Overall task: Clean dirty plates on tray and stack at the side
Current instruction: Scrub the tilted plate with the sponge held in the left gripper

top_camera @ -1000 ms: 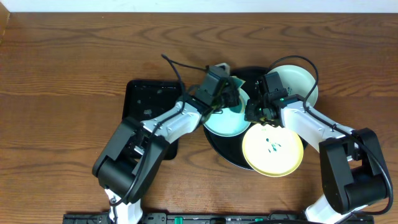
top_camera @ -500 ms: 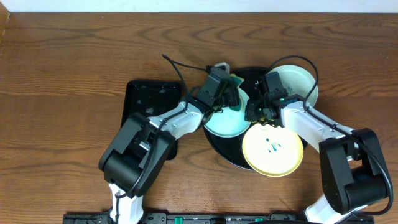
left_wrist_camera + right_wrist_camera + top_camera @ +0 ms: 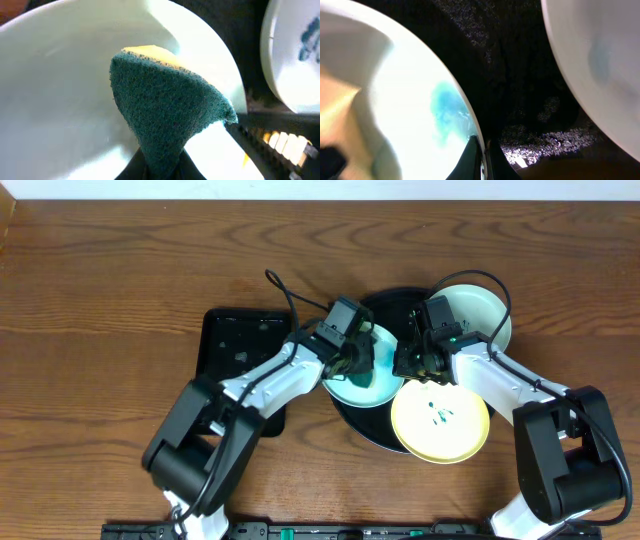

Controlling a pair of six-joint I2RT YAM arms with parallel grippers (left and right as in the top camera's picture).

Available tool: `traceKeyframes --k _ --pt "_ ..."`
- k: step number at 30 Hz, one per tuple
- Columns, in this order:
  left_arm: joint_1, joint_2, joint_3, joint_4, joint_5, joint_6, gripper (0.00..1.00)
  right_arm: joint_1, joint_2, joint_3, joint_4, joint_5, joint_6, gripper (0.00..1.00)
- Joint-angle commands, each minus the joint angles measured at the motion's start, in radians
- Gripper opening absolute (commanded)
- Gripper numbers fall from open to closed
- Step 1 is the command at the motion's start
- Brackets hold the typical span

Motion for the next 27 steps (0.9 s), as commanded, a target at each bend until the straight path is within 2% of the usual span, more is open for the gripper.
traceKeyframes --k 1,7,15,21,23,25,27 --pt "0.003 -0.055 -0.019 0.043 -0.040 0.050 0.08 0.009 0.012 -0.007 -0.017 0.032 0.008 0.01" --pt "0.001 -0.039 -0.019 0.204 -0.044 0.034 0.08 0.009 0.012 -0.007 -0.017 0.031 0.008 0.02" --pt "-0.008 0.047 -0.019 0.217 -0.026 -0.048 0.08 0.009 0.012 -0.007 -0.013 0.031 0.008 0.03" --pt "-0.046 0.086 -0.019 0.137 -0.024 -0.009 0.08 0.009 0.012 -0.007 0.013 0.028 0.007 0.22" --pt "-0.046 0.085 -0.019 0.098 -0.024 0.018 0.08 0.009 0.012 -0.007 0.022 0.029 0.007 0.24" --pt "-0.036 0.078 -0.019 0.064 -0.024 0.025 0.07 0.009 0.012 -0.007 0.033 0.028 0.007 0.18" --pt "-0.021 0.058 -0.019 0.035 -0.024 0.025 0.08 0.009 0.012 -0.007 0.037 0.028 0.007 0.05"
